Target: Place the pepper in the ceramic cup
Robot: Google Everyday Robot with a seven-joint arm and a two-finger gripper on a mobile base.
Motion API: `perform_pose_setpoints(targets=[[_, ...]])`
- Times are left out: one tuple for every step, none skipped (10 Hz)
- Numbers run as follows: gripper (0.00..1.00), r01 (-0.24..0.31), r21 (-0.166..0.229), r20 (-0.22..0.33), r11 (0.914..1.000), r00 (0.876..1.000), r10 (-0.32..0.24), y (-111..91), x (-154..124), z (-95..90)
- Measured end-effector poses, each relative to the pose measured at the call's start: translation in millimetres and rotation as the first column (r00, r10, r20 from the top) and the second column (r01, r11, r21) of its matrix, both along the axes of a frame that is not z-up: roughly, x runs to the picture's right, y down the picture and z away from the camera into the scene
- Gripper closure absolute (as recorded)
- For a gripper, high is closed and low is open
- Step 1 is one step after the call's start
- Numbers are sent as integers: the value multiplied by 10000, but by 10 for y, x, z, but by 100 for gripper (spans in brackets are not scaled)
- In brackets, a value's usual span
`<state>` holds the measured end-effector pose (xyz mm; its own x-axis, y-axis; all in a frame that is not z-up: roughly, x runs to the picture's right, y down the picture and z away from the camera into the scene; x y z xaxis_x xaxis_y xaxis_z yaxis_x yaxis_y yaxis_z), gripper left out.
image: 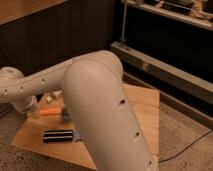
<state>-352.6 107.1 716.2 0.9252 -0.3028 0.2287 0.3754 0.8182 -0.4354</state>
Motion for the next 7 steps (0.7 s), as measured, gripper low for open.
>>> perform_pose_setpoints(targets=[[93,-41,10,-16,10000,10000,42,2,27,11],[93,-85,9,-19,10000,10000,85,8,48,25],[93,-168,26,-16,9999,9999,168,9,78,49],[93,-221,45,-13,9997,9998,221,8,96,66],[93,-278,62,-14,9996,9996,279,8,118,88],[93,-336,58,-7,9994,9994,336,20,142,119],[93,-362,58,-5,9993,9993,362,26,160,142]])
